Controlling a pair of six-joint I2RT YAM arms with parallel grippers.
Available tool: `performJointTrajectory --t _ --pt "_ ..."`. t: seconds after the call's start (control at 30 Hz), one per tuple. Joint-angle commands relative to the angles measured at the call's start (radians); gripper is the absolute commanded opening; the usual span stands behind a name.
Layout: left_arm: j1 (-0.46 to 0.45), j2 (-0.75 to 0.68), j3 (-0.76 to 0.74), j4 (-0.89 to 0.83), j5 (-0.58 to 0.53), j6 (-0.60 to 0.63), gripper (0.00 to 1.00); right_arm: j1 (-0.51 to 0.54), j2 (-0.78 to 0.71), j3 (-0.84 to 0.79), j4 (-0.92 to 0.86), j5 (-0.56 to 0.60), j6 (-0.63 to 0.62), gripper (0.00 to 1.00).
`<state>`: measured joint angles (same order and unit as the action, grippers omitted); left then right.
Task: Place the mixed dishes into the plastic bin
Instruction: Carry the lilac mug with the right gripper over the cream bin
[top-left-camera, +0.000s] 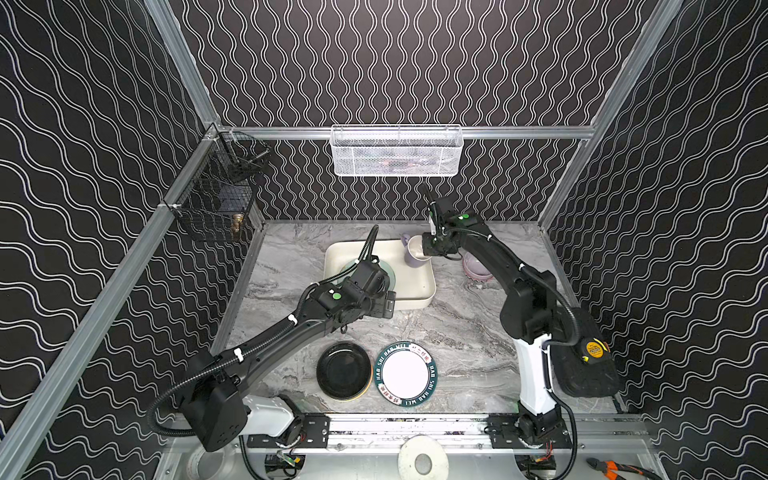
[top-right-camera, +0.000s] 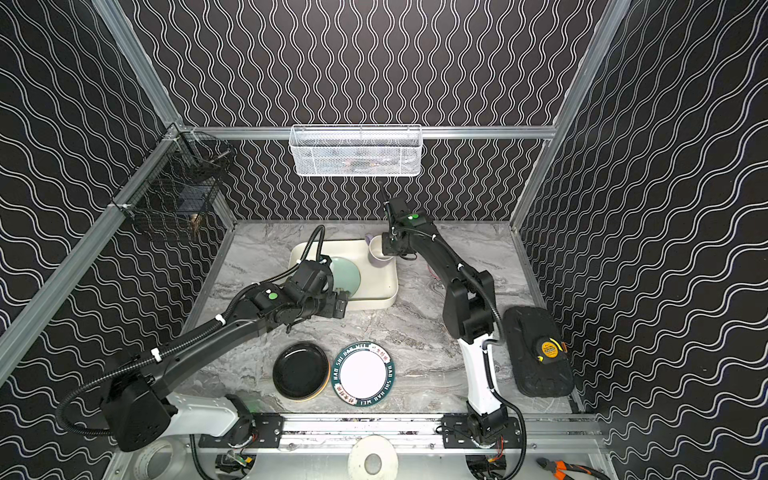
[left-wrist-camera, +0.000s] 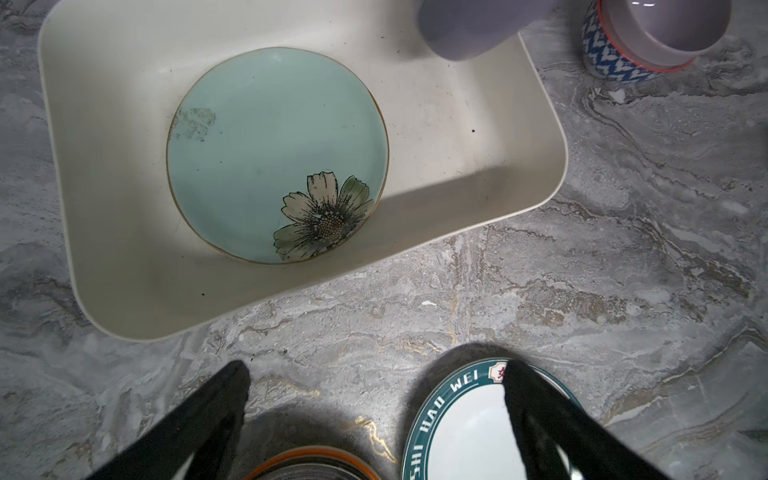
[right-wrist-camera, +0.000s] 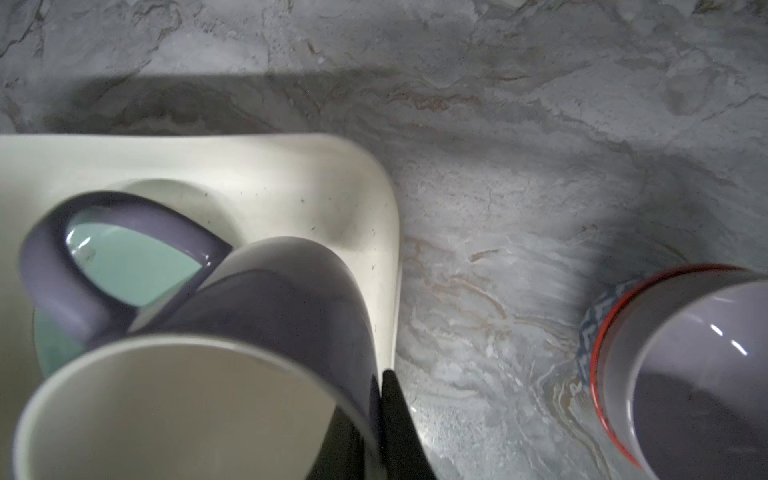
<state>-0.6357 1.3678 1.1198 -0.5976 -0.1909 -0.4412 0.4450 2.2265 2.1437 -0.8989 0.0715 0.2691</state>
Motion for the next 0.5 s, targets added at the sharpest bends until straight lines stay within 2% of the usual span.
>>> performJointTrajectory --t 0.0,0.33,0.47 --pt "0.020 0.026 0.009 0.017 0.048 0.020 0.99 -0.024 0.062 0.057 0.031 -0.060 -0.018 0.08" --pt "0.076 0.080 0.011 0.036 0.112 0.024 0.99 -0.035 0.156 0.038 0.097 -0.094 -0.027 0.07" --pt "0.087 0.100 0.013 0.040 0.127 0.020 0.99 -0.034 0.165 0.036 0.101 -0.096 -0.036 0.11"
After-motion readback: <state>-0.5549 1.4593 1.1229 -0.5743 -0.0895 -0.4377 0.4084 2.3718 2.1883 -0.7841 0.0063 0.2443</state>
